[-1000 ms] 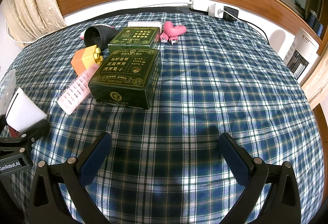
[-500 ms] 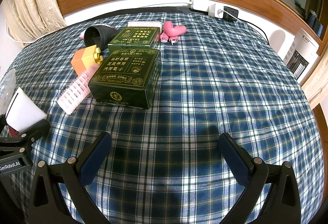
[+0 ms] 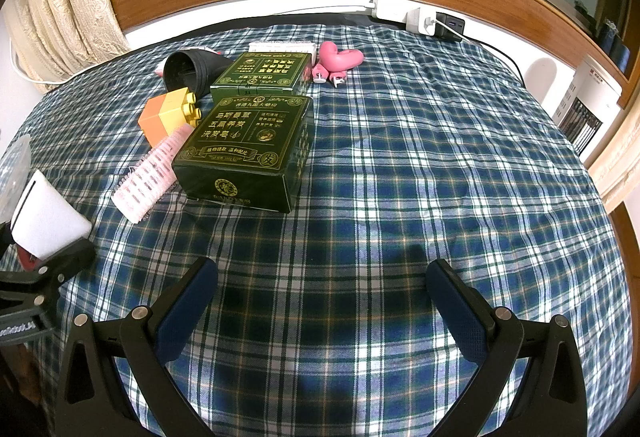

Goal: Organize objects

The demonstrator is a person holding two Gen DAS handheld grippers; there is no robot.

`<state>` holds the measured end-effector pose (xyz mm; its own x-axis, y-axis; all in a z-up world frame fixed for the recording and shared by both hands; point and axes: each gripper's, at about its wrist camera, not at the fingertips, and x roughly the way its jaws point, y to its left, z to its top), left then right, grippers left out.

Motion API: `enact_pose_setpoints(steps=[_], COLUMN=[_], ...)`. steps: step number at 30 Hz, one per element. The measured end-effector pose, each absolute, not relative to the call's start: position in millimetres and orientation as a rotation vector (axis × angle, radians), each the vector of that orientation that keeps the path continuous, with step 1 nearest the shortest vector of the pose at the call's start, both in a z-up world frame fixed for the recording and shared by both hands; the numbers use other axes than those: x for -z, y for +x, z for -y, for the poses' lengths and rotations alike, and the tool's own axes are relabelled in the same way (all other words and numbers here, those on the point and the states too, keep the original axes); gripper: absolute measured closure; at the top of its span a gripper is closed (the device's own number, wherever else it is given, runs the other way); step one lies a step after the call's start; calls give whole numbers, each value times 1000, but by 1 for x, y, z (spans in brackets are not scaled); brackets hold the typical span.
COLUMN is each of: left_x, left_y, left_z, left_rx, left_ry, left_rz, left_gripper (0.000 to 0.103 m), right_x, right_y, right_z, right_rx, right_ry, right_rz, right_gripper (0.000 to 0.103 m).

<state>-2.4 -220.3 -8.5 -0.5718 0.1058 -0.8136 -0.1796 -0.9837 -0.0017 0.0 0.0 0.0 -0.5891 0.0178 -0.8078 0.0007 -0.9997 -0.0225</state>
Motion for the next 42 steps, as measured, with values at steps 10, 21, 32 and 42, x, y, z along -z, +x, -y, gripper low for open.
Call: enact_pose_setpoints(steps=[10, 21, 32, 42], left_x=[-1, -8, -10, -12], left_y=[20, 39, 41, 45], left_z=[251, 272, 295, 312], left_rx=[-2628, -2582, -2593, -2666], left_ry=[-1257, -1196, -1195, -1168], left_rz=[-40, -64, -70, -149], left_gripper=[0, 0, 0, 0], right_x=[0, -16, -42, -32], right_y=[5, 32, 56, 37], right_z=[-4, 4, 67, 139], right_rx=[-2814, -2919, -3273, -3337], right_ry=[-1431, -1366, -1341, -1472], right_rz=[49, -61, -279, -168], right_gripper=[0, 0, 0, 24])
